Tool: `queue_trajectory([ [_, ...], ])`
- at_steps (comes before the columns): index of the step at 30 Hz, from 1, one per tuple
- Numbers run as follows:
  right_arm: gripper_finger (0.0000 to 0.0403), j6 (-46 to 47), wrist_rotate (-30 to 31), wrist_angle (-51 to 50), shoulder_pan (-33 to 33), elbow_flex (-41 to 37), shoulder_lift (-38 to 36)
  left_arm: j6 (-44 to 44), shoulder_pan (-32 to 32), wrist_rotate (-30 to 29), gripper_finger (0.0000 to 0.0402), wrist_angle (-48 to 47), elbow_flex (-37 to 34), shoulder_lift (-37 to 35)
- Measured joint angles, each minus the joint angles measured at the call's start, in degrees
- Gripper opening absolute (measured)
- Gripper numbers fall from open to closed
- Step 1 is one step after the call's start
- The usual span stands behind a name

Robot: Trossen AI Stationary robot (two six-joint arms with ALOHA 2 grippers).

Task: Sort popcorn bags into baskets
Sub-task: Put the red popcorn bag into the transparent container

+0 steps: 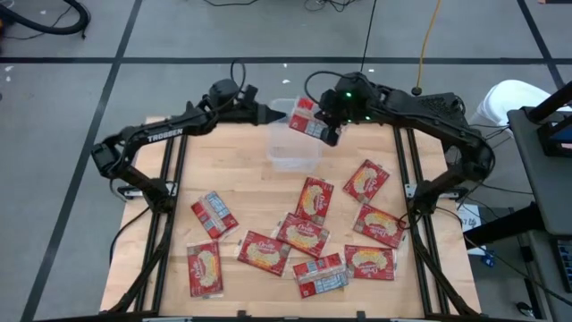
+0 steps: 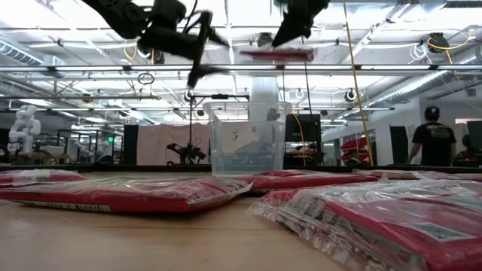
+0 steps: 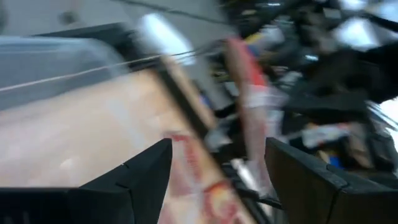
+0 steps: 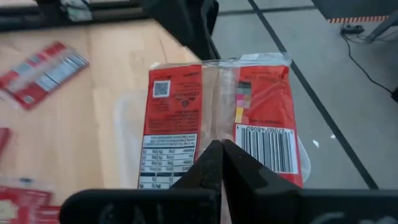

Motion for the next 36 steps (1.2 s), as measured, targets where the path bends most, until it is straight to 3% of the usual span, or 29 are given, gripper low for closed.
queue_trajectory([
  [5,0.0,1.0,2.6,-2.2,2.8,0.0,-2.0,-6.1,-4.5,-0.2,0.0307,8.4,0.0,0.0],
  [10,0.0,1.0,2.8,-2.1,5.1,0.0,-2.3,-8.5,-7.9,-3.6,0.0357,6.4,0.0,0.0],
  [13,0.0,0.3,2.7,-1.8,6.2,0.0,-2.3,-9.5,-9.5,-4.8,0.0356,5.6,0.0,0.9],
  [18,0.0,-1.4,2.9,-0.8,6.6,0.0,-2.3,-9.3,-11.3,-4.8,0.0277,8.5,0.0,1.3],
  [26,0.0001,-4.5,2.9,1.0,6.3,0.0,-2.4,-9.6,-11.0,-6.5,0.0032,12.8,0.0,1.2],
  [28,0.0008,-4.0,2.7,1.0,6.0,-0.1,-3.1,-7.7,-10.7,-6.9,0.0021,12.7,0.0,1.2],
  [32,0.0046,1.5,1.9,2.8,4.3,-0.1,-5.3,-1.4,-9.5,-5.8,0.0039,12.7,0.0,0.6],
  [36,0.0097,8.2,-4.5,3.6,1.4,-0.1,-8.6,8.8,-8.8,-5.5,0.0031,13.0,0.0,-1.7],
])
